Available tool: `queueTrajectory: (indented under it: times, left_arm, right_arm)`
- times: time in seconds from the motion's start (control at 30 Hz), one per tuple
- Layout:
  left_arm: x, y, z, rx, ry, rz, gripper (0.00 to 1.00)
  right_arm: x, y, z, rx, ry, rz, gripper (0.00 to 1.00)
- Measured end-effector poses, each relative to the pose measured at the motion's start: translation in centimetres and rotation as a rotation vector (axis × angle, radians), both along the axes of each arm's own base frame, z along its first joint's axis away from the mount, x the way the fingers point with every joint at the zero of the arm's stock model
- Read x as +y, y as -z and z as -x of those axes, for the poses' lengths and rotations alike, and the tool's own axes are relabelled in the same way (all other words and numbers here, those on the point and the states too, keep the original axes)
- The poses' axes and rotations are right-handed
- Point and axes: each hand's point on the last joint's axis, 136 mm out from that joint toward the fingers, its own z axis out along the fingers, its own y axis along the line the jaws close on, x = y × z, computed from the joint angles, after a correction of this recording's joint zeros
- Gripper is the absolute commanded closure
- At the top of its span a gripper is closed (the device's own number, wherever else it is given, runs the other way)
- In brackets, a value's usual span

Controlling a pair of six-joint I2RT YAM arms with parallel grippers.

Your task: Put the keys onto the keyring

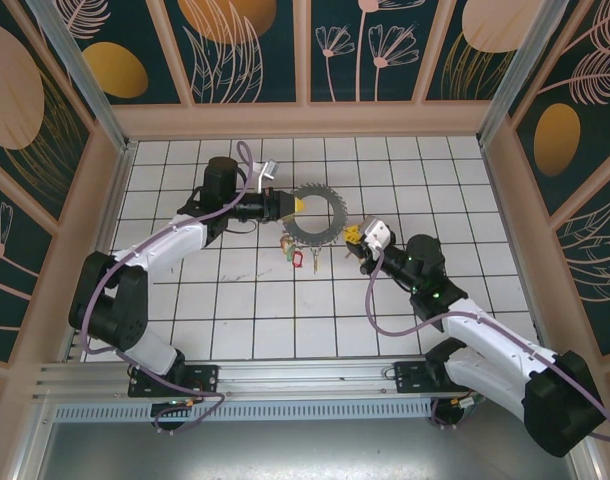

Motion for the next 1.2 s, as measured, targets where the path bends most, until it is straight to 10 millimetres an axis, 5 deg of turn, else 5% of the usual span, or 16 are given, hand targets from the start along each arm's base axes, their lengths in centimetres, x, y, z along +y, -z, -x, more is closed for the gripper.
queueTrajectory:
  times: [0.27,0.5,0.67,0.9,1.07,1.2]
  left_arm:
    - [1.3,4.3,-0.6,0.060,-0.110,-0.082,0.53]
    - [3.3,8.8,-0.8,0.104,-0.245,-0.191,0.45]
    - [5.2,9.9,-1.1,0.066,-0.352,-0.263,0.46]
    - [6.4,6.9,-0.2,-0.137,-0.386,-0.230,0.55]
    - [5.1,3.0,0.9,-0.338,-0.294,-0.121,0.57]
    - [3.5,2.4,2.0,-0.411,-0.209,-0.088,0.58]
  right_arm:
    - [1.6,-1.2,-0.7,0.038,-0.080,-0.002,1.00]
    - [2.3,0.8,-2.3,0.180,-0.124,0.059,1.00]
    - [2.7,2.8,-2.6,0.278,-0.158,0.089,1.00]
    - [3.6,3.7,-3.1,0.406,-0.208,0.083,1.00]
    - [4.1,4.9,-4.6,0.559,-0.199,0.053,1.00]
    - [4.6,6.7,-4.5,0.647,-0.222,0.057,1.00]
